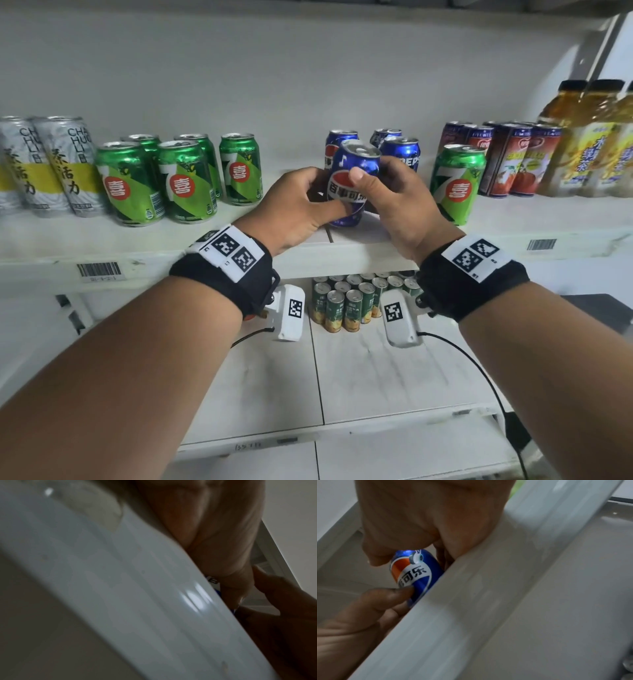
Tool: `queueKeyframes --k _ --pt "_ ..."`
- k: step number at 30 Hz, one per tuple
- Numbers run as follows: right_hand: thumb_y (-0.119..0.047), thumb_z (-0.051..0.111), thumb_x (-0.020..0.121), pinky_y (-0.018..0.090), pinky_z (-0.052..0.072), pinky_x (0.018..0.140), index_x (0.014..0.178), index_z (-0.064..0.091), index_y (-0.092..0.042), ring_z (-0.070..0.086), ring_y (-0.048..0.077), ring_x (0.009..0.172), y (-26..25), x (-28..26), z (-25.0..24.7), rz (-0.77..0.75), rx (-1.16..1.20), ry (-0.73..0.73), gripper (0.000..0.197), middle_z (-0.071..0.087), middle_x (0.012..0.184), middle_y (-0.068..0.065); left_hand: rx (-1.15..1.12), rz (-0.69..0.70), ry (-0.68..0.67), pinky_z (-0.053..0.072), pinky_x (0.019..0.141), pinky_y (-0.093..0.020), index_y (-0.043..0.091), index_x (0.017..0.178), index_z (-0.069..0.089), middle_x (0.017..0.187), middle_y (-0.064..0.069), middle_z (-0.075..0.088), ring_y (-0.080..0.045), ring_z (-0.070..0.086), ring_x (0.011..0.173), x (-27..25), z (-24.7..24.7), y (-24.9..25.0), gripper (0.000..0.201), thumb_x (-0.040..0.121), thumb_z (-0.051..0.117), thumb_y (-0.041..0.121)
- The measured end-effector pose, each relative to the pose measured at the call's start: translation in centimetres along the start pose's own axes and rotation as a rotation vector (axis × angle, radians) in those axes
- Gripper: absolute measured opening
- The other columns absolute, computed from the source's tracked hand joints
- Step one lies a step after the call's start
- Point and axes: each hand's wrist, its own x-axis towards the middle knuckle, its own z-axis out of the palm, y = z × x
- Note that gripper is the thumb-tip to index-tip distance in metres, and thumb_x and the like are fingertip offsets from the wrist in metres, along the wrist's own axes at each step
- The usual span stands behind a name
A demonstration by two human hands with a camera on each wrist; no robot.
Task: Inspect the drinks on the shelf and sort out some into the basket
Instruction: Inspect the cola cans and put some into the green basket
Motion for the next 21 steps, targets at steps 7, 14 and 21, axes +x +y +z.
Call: queueKeyframes --k 7,14,21 --pt "-0.019 0.068 0.1 0.065 0.053 0.102 0.12 0.07 -0.007 0.07 0.046 0.112 0.29 0.89 -0.24 0.138 0.01 -0.043 0.023 0.076 0.114 0.021 -0.149 -0.085 0.058 0.065 0.071 -0.035 0.002 0.11 0.075 0.099 -0.017 0.082 -0.026 0.078 0.085 -0.03 0.01 0.53 0.041 0.109 0.062 0.041" --pt "-0.028 0.084 0.08 0.081 0.041 0.101 0.124 0.069 -0.003 0.05 0.068 0.122 0.2 0.68 0.1 0.138 0.009 -0.18 0.053 0.06 0.129 0.042 -0.245 -0.132 0.122 0.06 0.056 -0.03 0.003 0.097 0.077 0.084 -0.018 0.079 -0.025 0.076 0.072 0.21 -0.03 0.44 0.055 0.108 0.057 0.053" --pt "-0.024 0.076 0.086 0.056 0.056 0.095 0.129 0.067 -0.005 0.068 0.047 0.102 0.16 0.49 -0.02 0.103 -0.02 -0.154 0.047 0.071 0.121 0.028 -0.237 -0.105 0.092 0.06 0.099 -0.063 -0.018 0.113 0.068 0.114 -0.04 0.072 -0.055 0.072 0.108 0.11 -0.06 0.43 0.065 0.106 0.066 0.047"
